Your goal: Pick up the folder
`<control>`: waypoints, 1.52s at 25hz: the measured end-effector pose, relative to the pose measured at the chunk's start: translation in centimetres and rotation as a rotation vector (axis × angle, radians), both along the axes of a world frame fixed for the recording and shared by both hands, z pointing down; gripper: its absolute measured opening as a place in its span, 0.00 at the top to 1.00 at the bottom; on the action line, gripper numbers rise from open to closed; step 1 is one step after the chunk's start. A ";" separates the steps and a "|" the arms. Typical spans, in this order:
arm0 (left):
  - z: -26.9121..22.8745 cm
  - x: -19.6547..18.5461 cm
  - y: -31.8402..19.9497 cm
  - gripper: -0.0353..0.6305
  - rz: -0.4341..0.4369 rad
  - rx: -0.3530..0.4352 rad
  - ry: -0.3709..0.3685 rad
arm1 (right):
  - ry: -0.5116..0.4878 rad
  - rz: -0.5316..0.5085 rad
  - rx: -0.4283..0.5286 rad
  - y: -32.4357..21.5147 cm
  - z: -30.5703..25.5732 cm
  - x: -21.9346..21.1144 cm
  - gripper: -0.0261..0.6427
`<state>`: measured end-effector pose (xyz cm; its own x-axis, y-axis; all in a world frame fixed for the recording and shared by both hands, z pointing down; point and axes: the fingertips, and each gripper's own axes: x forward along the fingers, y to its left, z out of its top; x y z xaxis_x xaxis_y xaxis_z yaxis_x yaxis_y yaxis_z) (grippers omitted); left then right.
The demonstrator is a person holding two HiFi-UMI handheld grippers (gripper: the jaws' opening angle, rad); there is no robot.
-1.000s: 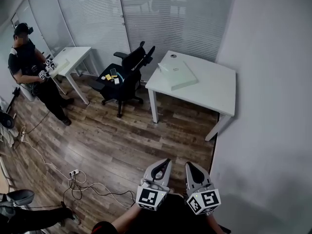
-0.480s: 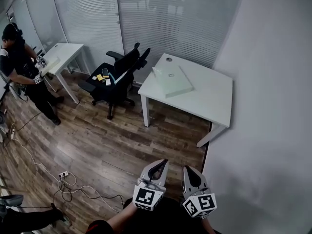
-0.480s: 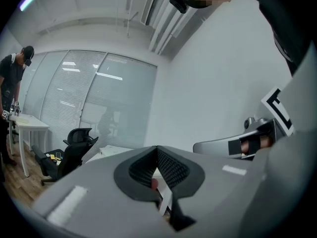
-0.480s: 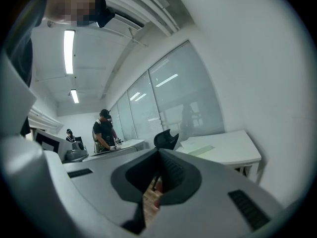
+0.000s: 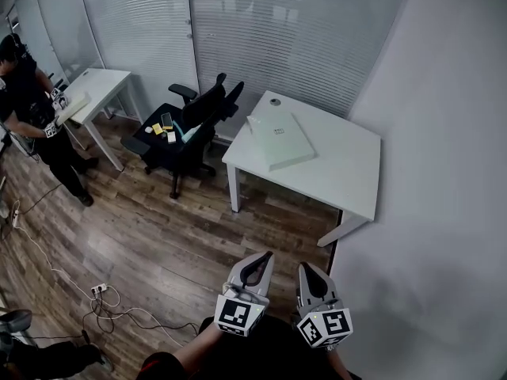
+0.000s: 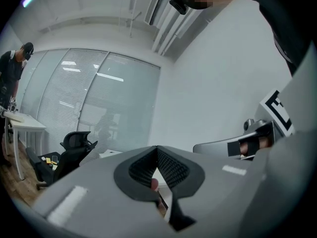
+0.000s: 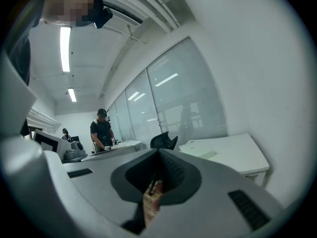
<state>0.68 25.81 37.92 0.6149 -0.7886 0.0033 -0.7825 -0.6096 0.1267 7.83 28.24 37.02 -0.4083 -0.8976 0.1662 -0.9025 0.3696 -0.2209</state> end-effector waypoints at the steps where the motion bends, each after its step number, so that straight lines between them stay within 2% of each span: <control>1: -0.1 -0.2 -0.8 0.94 0.001 0.000 0.004 | 0.001 0.002 0.005 -0.6 -0.1 -0.2 0.96; 9: -0.2 -1.3 -6.4 0.94 0.026 0.015 0.007 | -0.012 0.046 -0.001 -6.3 0.5 -0.9 0.96; 12: -0.7 -2.2 -8.6 0.94 0.027 0.030 0.006 | -0.004 0.041 0.016 -8.5 -0.2 -2.2 0.96; 17: -0.3 -3.9 -11.1 0.94 0.025 0.013 0.013 | -0.002 0.029 0.006 -10.8 0.3 -4.2 0.96; 22: 0.6 -4.3 -12.1 0.94 0.033 -0.036 0.029 | -0.006 0.021 -0.025 -12.1 1.4 -5.6 0.96; 30: 1.2 -5.4 -13.1 0.94 0.032 -0.011 0.010 | 0.006 -0.002 -0.036 -13.8 1.2 -7.0 0.96; 38: 2.0 -5.2 -14.7 0.94 0.017 -0.034 0.016 | -0.004 0.026 -0.046 -14.5 2.3 -5.6 0.96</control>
<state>-4.55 11.11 39.94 0.6280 -0.7779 0.0196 -0.7701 -0.6177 0.1597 2.28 13.69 39.34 -0.3851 -0.8995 0.2063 -0.9111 0.3350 -0.2404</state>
